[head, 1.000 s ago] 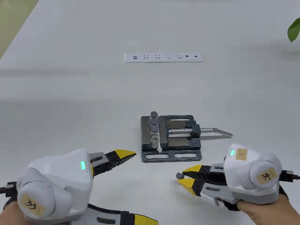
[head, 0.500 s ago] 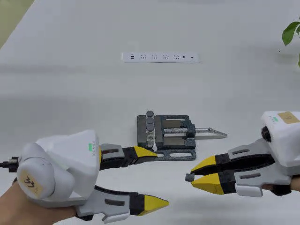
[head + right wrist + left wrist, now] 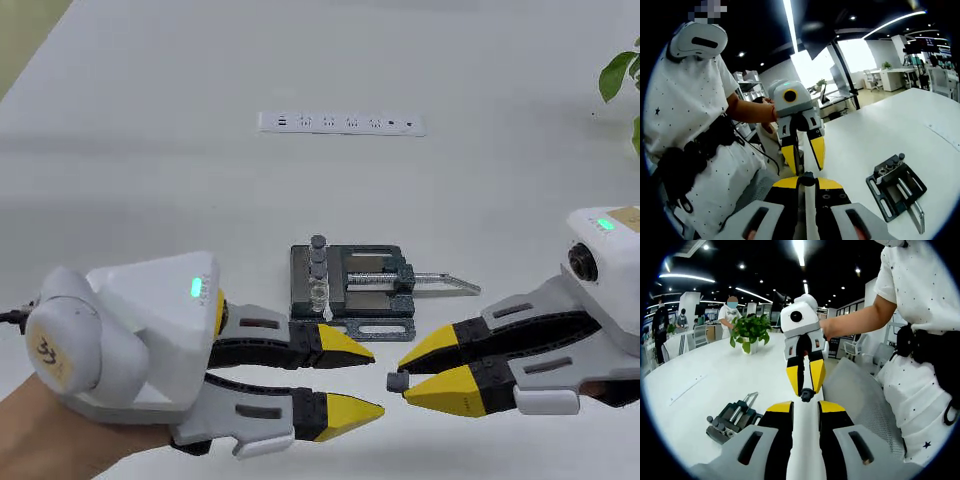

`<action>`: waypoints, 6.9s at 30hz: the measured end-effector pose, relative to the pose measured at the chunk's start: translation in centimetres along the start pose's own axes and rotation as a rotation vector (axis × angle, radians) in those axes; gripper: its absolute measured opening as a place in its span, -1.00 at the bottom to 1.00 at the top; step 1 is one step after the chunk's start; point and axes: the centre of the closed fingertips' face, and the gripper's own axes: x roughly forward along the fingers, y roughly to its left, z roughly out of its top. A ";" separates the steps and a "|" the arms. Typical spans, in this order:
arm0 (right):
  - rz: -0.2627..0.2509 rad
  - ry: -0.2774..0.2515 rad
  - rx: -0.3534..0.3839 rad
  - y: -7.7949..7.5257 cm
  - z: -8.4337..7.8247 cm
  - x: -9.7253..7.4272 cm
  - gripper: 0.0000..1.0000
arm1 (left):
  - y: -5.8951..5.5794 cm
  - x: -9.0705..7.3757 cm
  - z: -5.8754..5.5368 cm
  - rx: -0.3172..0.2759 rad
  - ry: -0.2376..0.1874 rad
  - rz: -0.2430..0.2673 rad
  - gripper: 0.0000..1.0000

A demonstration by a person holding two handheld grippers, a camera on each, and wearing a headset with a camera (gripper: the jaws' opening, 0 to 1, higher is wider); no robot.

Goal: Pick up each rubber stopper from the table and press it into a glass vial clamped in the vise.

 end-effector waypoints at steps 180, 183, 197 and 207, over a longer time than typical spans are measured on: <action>-0.243 0.500 -0.167 -12.5 3.1 3.1 -0.90 | 5.7 -5.3 -5.3 -0.005 -0.046 0.399 0.55; -0.246 0.565 -0.189 -13.3 2.2 3.9 -0.90 | 6.1 -5.5 -5.9 -0.010 -0.045 0.405 0.62; -0.260 0.792 -0.285 -16.8 -1.3 5.9 -0.90 | 7.8 -6.6 -7.5 -0.044 -0.065 0.428 0.81; -0.250 0.853 -0.300 -17.4 -2.5 6.3 -0.90 | 8.3 -7.4 -8.1 -0.057 -0.075 0.446 0.81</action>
